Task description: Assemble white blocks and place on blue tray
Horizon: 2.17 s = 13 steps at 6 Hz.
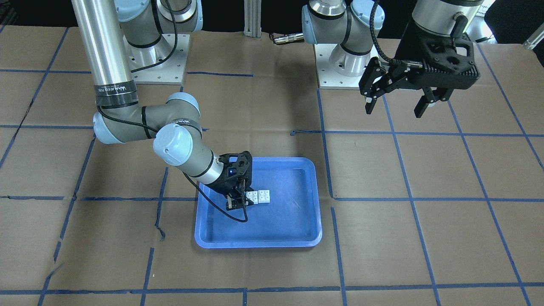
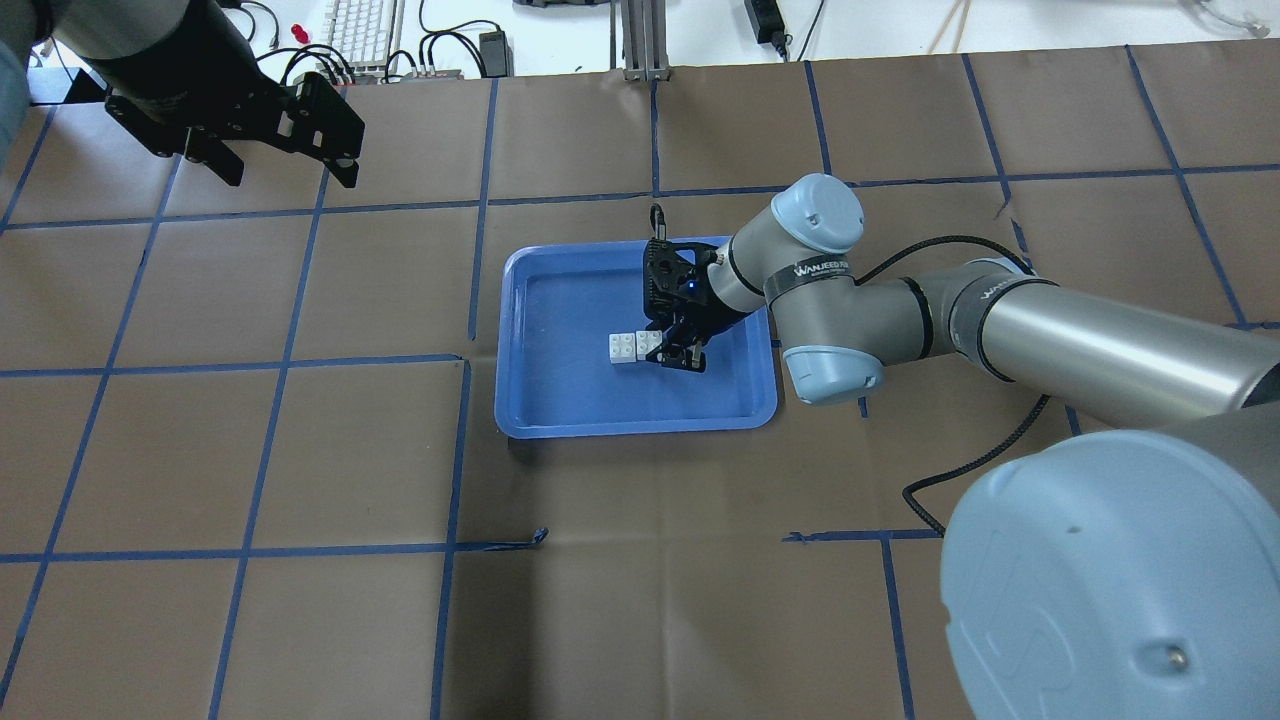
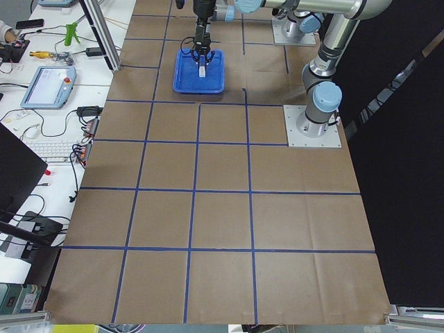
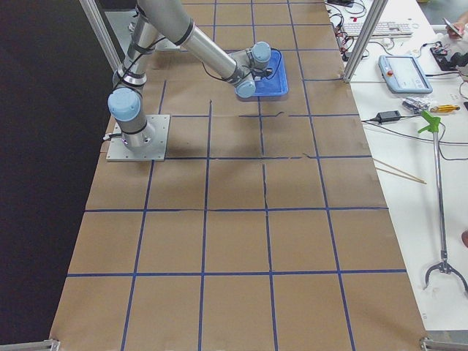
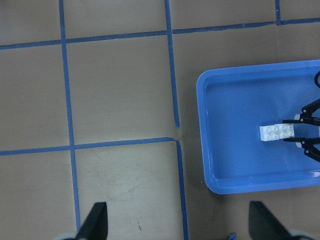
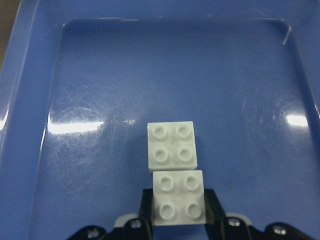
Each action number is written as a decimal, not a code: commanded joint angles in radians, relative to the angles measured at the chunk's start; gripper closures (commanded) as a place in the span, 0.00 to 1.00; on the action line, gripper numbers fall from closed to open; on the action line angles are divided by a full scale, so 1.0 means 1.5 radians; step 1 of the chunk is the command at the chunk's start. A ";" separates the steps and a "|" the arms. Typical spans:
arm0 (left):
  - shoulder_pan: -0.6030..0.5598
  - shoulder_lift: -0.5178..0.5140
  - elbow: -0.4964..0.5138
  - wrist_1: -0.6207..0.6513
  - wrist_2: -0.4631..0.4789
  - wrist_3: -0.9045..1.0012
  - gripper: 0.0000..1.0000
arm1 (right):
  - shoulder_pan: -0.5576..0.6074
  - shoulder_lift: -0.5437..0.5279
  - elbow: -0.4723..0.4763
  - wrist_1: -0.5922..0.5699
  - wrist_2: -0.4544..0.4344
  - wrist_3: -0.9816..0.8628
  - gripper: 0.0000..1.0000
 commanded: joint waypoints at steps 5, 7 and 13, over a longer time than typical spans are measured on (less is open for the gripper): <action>0.000 0.000 0.000 0.001 0.000 0.000 0.01 | -0.001 0.000 0.000 0.002 0.000 0.001 0.37; 0.000 0.000 0.000 0.001 -0.001 0.000 0.01 | -0.001 -0.004 -0.004 0.002 0.001 0.001 0.01; 0.000 0.000 0.000 0.001 -0.001 0.000 0.01 | -0.017 -0.178 -0.123 0.308 -0.265 0.413 0.00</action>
